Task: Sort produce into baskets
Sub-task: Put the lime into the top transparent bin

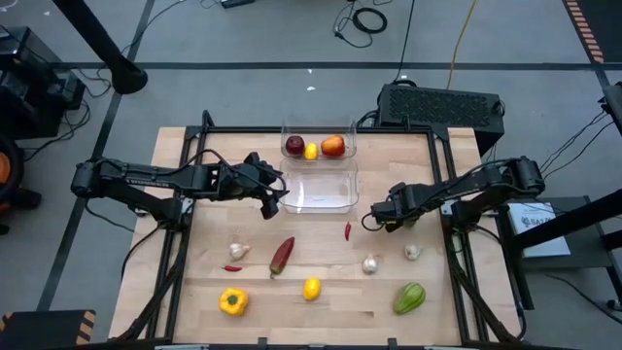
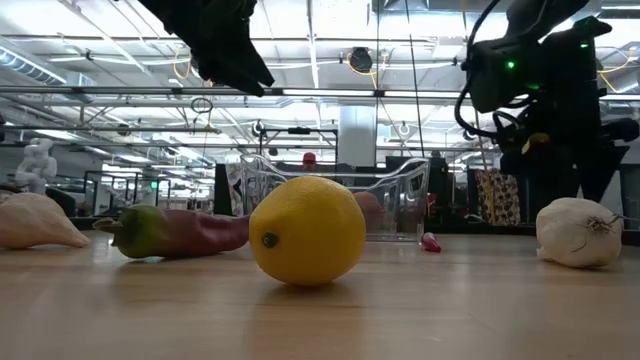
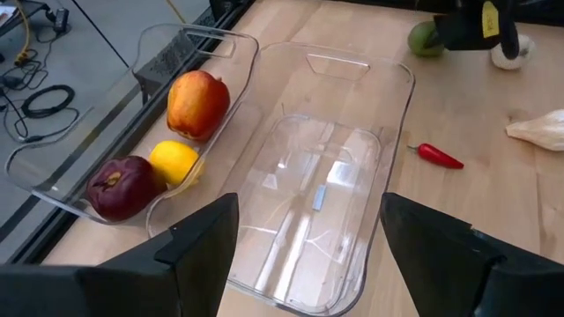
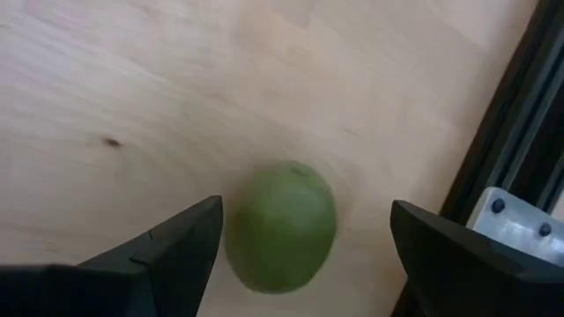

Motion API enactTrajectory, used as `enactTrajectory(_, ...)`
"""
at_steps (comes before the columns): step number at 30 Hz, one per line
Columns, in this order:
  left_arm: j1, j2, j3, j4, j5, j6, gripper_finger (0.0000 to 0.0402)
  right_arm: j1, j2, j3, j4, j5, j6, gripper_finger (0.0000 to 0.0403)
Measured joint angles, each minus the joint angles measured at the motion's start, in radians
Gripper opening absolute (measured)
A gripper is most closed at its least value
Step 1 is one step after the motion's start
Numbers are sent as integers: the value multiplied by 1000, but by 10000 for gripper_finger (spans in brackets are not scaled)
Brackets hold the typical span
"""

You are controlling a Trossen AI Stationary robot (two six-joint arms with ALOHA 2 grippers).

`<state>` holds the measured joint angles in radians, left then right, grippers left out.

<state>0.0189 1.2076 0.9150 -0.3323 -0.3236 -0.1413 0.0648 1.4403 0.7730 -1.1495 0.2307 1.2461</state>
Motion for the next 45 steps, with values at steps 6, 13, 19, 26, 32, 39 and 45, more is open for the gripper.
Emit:
enactTrajectory(6, 0, 0, 0, -1, 0, 0, 283, 9, 0, -61, 97, -65, 2, 318)
enactTrajectory(13, 0, 0, 0, 0, 1, -1, 283, 9, 0, -105, 123, -81, -10, 308)
enactTrajectory(19, 0, 0, 0, 0, 1, -1, 283, 9, 0, -109, 153, -81, -50, 251)
enactTrajectory(26, 0, 0, 0, 0, 1, 0, 283, 9, 0, -91, 180, -80, -114, 202)
enactTrajectory(32, 0, 0, 0, -23, 1, -7, 283, 25, -28, -6, 190, -80, -182, 208)
enactTrajectory(39, 1, 0, 0, -15, -23, 73, 283, 31, -99, 162, 166, -79, -329, 211)
enactTrajectory(45, 14, 0, 0, 46, -97, 160, 283, 8, -125, 318, 198, 92, -586, 212)
